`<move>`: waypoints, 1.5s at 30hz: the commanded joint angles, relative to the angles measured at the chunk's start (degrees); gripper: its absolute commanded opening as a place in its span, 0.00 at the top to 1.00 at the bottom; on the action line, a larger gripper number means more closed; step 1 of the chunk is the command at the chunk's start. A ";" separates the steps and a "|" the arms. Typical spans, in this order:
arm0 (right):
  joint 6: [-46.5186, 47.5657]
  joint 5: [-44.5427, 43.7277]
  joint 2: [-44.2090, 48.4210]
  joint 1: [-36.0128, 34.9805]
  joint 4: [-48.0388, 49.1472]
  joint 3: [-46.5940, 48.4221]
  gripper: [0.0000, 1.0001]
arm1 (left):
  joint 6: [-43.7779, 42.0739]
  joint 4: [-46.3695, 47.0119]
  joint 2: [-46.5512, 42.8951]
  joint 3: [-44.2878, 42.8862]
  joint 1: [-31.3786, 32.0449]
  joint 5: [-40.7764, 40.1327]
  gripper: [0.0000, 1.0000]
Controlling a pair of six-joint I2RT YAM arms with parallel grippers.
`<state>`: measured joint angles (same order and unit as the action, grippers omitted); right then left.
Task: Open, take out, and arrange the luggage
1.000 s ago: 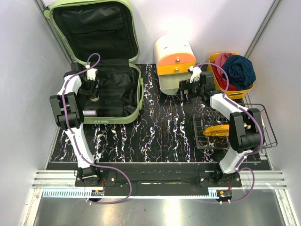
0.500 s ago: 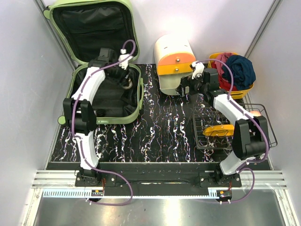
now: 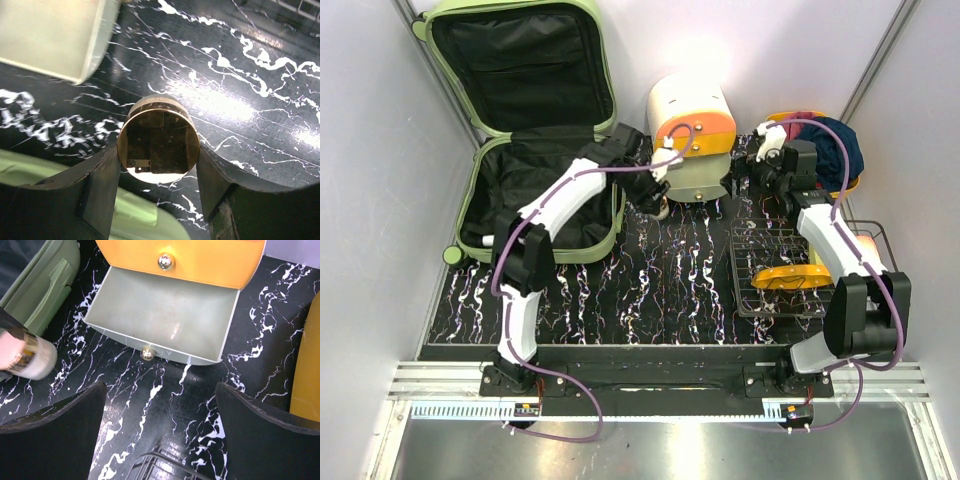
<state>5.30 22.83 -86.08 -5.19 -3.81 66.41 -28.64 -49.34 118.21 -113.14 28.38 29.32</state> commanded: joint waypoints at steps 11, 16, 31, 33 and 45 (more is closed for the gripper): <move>6.91 4.93 5.14 0.53 -11.29 -0.94 0.00 | 3.68 16.29 5.97 8.47 6.07 -10.59 0.75; 9.11 6.61 3.74 0.53 -12.71 -0.41 0.00 | 4.21 13.76 6.24 5.93 6.07 -10.87 0.31; 9.55 10.92 -6.89 -8.16 -9.55 4.25 0.00 | 8.69 4.08 -9.75 1.25 -5.68 0.82 0.02; 9.29 10.83 -8.83 -10.80 -9.81 6.08 0.00 | 8.17 3.47 -12.65 1.69 -7.98 0.83 0.01; 13.50 -0.59 -24.47 -22.22 -11.48 15.06 0.00 | 10.80 2.23 -18.54 4.50 -18.71 1.79 0.01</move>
<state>15.51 26.76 -107.83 -25.34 -15.40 77.71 -19.92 -46.37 100.97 -109.14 9.19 27.62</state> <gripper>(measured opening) 0.994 0.988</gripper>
